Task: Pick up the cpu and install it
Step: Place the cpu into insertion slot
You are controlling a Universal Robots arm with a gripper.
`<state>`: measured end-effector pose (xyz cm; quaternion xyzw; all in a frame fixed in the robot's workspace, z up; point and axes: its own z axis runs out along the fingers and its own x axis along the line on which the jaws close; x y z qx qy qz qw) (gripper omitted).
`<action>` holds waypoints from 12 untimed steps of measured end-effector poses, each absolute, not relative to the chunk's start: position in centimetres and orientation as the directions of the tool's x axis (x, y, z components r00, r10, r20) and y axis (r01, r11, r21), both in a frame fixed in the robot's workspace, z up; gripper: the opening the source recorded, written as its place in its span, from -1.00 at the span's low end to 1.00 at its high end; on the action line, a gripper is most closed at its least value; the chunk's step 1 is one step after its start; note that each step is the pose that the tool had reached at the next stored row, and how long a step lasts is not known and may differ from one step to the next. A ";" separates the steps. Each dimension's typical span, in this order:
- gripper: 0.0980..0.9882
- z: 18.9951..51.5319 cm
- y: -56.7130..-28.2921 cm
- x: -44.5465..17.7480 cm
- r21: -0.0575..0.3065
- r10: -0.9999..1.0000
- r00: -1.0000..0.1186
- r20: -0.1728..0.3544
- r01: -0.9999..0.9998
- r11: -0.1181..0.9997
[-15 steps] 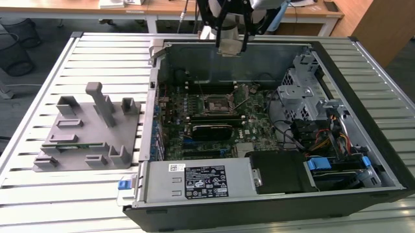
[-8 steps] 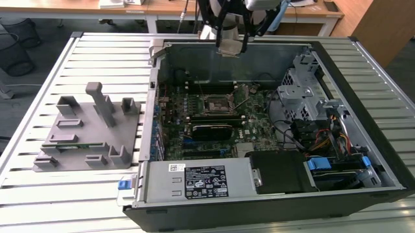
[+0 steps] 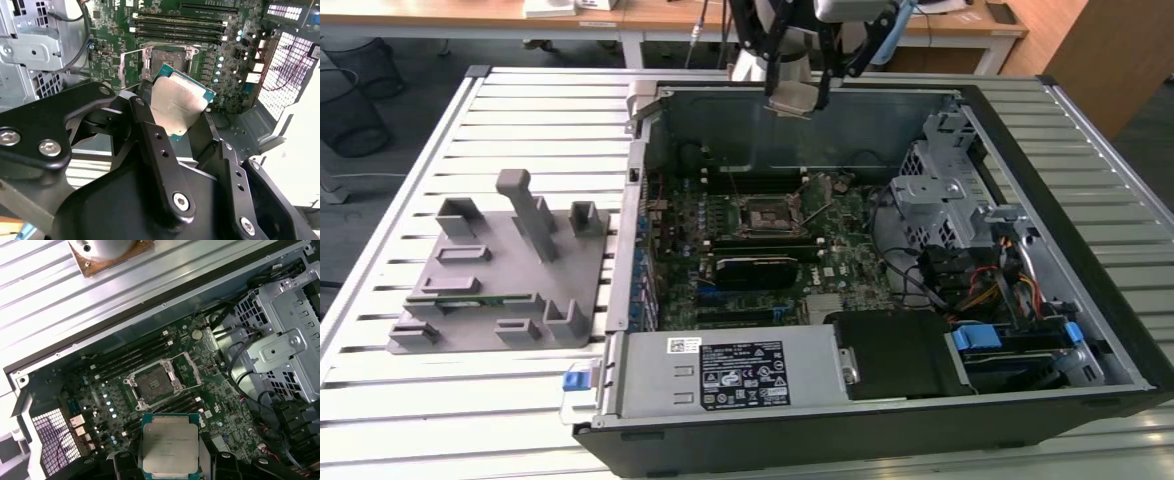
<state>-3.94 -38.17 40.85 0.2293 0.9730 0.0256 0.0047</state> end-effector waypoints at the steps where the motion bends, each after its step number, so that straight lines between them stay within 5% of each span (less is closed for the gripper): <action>1: -0.01 40.8 -38.2 -3.9 0.052 0.456 -0.890 0.003 0.455 0.889; 12: -0.01 40.8 -38.2 -3.9 0.052 0.580 -0.815 0.002 0.579 0.814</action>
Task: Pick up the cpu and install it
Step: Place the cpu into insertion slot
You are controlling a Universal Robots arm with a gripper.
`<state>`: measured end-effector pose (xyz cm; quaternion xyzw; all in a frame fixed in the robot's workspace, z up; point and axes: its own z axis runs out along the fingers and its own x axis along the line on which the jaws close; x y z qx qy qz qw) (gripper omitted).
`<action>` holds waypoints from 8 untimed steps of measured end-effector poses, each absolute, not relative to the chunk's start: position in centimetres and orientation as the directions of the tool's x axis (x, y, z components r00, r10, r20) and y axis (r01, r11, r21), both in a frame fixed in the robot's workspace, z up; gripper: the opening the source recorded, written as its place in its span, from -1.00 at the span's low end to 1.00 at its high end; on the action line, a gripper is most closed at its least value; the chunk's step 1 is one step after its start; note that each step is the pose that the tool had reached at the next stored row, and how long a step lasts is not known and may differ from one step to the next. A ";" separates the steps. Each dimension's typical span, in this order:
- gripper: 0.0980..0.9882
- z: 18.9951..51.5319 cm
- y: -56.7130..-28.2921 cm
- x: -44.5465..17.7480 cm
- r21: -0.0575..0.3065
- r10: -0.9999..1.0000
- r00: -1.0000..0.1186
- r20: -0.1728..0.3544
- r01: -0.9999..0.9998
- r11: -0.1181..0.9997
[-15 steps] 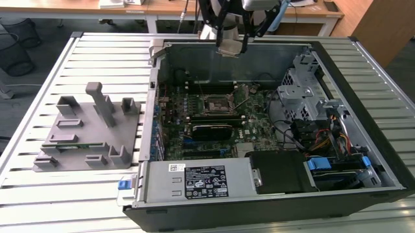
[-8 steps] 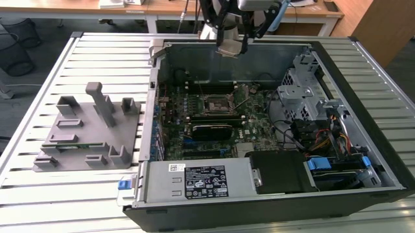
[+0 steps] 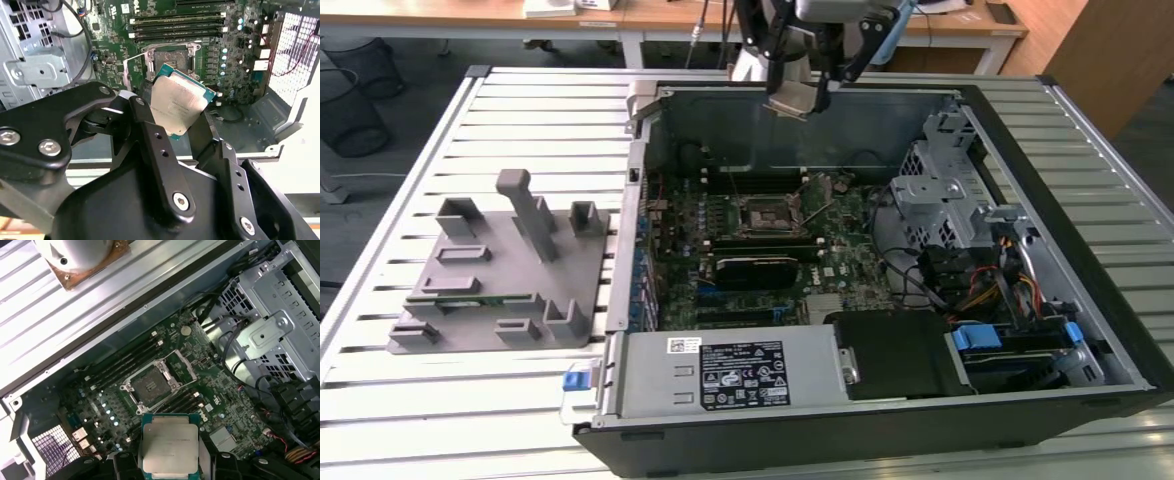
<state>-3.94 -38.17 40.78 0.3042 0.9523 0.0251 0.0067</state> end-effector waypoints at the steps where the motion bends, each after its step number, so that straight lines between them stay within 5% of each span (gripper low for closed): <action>1: -0.01 40.8 -38.2 -3.9 0.052 0.595 -0.804 0.002 0.594 0.803; 8: -0.01 40.7 -38.2 -3.9 0.051 0.679 -0.734 0.002 0.678 0.733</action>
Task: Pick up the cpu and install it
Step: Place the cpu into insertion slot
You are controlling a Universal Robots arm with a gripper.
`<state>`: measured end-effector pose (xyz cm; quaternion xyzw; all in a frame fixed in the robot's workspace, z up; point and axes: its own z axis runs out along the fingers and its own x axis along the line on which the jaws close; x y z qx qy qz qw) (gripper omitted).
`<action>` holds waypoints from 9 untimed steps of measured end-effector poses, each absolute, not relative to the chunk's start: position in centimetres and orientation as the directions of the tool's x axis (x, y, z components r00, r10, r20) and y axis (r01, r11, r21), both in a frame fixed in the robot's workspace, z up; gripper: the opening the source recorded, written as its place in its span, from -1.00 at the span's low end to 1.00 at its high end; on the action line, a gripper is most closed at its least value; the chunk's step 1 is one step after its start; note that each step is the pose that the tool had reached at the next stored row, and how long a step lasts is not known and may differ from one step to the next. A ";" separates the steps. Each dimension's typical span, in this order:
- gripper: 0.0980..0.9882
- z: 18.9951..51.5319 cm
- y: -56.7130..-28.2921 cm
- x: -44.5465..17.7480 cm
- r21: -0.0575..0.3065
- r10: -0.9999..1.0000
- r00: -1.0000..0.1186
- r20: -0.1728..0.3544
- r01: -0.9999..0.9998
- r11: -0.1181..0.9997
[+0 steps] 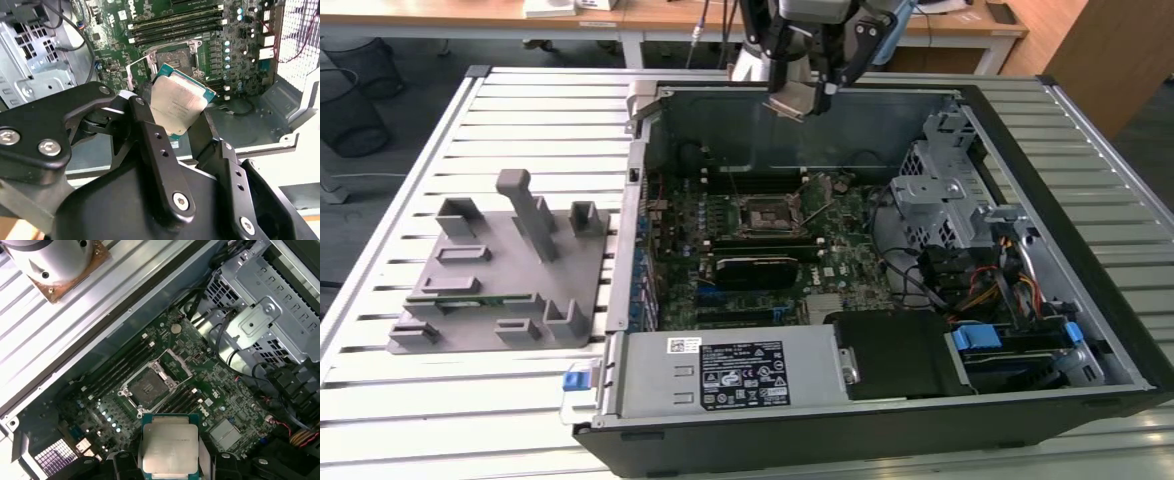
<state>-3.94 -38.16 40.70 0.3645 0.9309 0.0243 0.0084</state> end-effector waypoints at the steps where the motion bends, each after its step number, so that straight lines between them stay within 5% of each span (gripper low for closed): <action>1: -0.01 40.7 -38.2 -3.9 0.051 0.692 -0.722 0.002 0.691 0.721; 9: -0.01 40.5 -38.1 -3.9 0.051 0.783 -0.622 0.002 0.782 0.621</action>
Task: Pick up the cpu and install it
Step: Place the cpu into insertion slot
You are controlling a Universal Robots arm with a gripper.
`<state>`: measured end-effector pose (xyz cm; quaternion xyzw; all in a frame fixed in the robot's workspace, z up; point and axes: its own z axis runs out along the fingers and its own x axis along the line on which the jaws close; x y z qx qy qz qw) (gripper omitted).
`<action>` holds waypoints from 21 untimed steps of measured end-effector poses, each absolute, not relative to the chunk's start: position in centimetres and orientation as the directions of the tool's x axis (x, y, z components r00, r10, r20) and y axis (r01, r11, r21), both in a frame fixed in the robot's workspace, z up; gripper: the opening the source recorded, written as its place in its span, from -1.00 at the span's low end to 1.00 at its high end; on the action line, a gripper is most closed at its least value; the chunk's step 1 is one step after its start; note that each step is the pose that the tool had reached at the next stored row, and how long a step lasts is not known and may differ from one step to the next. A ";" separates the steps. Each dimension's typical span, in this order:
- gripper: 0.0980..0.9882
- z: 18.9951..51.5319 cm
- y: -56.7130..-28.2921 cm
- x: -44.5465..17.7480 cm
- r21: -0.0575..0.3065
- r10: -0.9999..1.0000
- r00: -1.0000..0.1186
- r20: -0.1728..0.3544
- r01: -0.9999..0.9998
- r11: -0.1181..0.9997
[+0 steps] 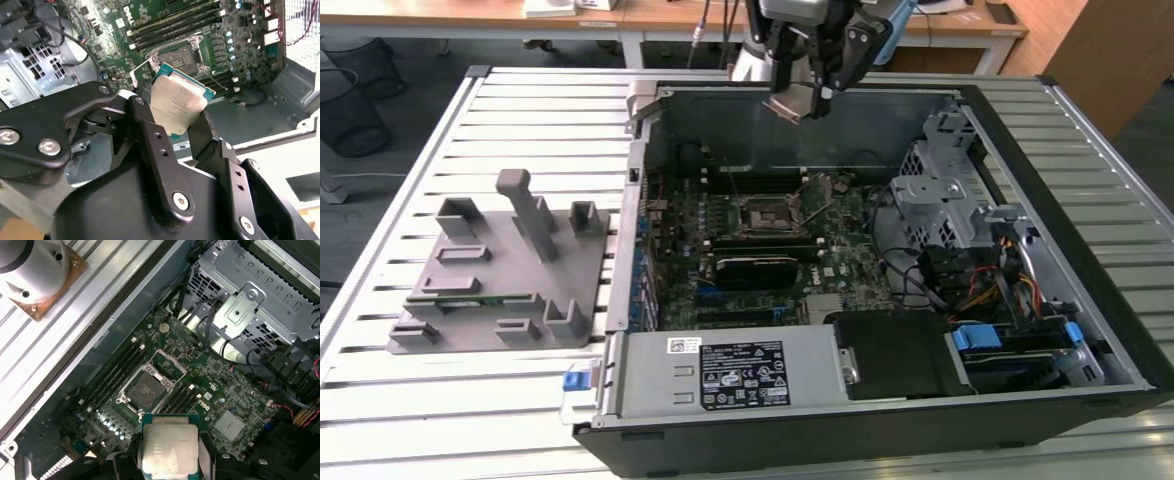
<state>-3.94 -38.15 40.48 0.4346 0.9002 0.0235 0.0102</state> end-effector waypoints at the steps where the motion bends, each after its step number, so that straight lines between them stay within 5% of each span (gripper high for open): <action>1: -0.01 40.5 -38.1 -3.9 0.051 0.794 -0.608 0.002 0.793 0.607; 21: -0.01 40.0 -38.1 -3.9 0.051 0.944 -0.330 0.002 0.943 0.329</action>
